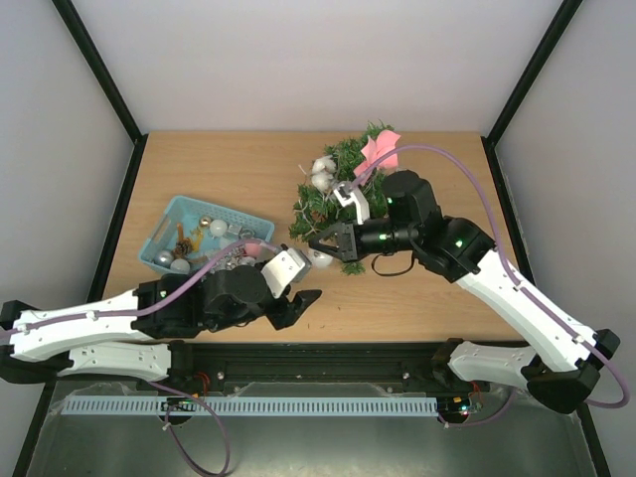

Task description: Decorate the small christmas tree

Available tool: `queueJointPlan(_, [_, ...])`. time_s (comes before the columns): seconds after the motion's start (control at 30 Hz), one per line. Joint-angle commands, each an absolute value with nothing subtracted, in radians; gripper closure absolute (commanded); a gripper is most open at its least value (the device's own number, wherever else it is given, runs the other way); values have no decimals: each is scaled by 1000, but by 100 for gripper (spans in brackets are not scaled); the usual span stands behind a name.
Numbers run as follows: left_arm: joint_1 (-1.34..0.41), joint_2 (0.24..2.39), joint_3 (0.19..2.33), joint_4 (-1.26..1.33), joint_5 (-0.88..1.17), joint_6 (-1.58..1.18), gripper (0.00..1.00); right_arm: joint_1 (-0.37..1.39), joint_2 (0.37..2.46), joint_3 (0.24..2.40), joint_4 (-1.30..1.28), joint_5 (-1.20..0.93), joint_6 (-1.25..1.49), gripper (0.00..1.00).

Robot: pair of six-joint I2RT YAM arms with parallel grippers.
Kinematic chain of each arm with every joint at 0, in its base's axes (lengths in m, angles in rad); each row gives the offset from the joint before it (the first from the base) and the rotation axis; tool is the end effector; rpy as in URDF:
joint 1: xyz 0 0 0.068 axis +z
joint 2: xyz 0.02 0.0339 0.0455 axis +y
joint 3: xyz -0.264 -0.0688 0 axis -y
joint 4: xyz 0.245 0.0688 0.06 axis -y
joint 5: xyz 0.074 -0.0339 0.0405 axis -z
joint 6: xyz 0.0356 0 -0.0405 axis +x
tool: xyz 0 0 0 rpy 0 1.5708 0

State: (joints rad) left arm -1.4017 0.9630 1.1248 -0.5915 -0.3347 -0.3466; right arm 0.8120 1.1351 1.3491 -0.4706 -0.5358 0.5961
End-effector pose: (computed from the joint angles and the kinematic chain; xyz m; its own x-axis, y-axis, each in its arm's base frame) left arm 0.0451 -0.1944 0.3841 -0.3651 0.2322 -0.9015 0.8046 0.5659 -0.1801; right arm 0.1495 0.1841 0.4369 -0.6856 -0.0214 -0.7277 -0.6995 0.2964 0.6503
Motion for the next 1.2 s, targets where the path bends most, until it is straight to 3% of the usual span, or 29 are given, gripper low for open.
queueJointPlan(0.0, [-1361,930,1066,-466,-358,-317,42,817,1132,1291,-387,-516,609,99])
queueJointPlan(0.8, [-1307,841,1173,-521,-296,-235,45,816,1064,1489,-668,-444,483,99])
queueJointPlan(0.97, [-1182,881,1212,-475,-262,-164,38,817,1048,1569,-773,-328,468,99])
queueJointPlan(1.17, [-965,884,1203,-347,-24,-127,37,816,1033,1663,-888,-193,476,99])
